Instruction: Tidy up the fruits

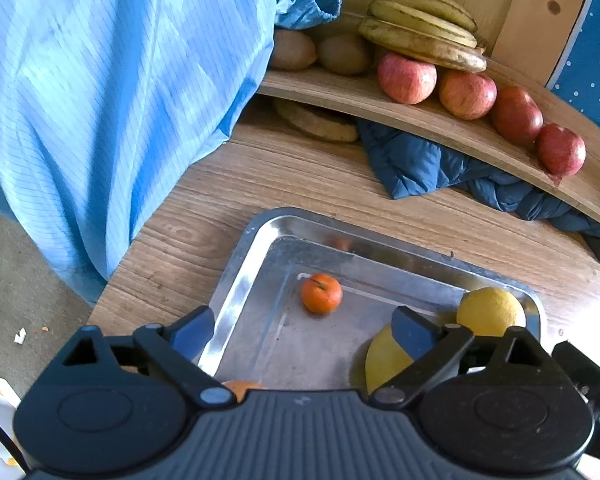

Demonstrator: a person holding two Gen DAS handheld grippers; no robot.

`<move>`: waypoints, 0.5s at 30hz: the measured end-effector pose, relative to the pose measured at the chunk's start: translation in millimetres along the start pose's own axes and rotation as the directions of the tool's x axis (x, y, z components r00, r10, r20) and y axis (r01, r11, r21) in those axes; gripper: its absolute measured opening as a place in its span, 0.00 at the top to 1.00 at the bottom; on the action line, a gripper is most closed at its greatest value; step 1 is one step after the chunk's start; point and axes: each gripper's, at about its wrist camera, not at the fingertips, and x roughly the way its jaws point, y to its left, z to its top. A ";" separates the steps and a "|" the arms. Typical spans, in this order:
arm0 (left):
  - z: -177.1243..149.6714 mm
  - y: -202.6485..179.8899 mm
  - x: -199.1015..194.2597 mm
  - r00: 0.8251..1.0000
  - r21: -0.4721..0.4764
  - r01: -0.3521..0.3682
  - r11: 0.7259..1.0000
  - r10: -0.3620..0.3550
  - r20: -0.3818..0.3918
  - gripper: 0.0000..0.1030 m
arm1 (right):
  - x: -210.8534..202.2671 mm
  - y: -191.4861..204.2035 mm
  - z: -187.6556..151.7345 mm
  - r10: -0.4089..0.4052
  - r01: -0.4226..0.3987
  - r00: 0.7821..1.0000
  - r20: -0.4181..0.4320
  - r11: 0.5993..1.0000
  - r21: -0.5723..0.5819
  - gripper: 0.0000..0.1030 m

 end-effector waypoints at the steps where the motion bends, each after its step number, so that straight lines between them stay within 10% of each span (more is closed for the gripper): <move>1: -0.8 0.5 -0.8 1.000 0.001 -0.004 1.000 0.004 0.001 0.05 | -2.0 -0.6 0.0 -0.003 0.003 1.000 0.004 1.000 0.004 0.01; 15: -14.2 5.5 -16.3 1.000 -0.005 -0.022 1.000 0.022 0.020 0.02 | -15.5 -1.5 -2.6 0.009 -0.010 1.000 0.020 1.000 0.027 0.01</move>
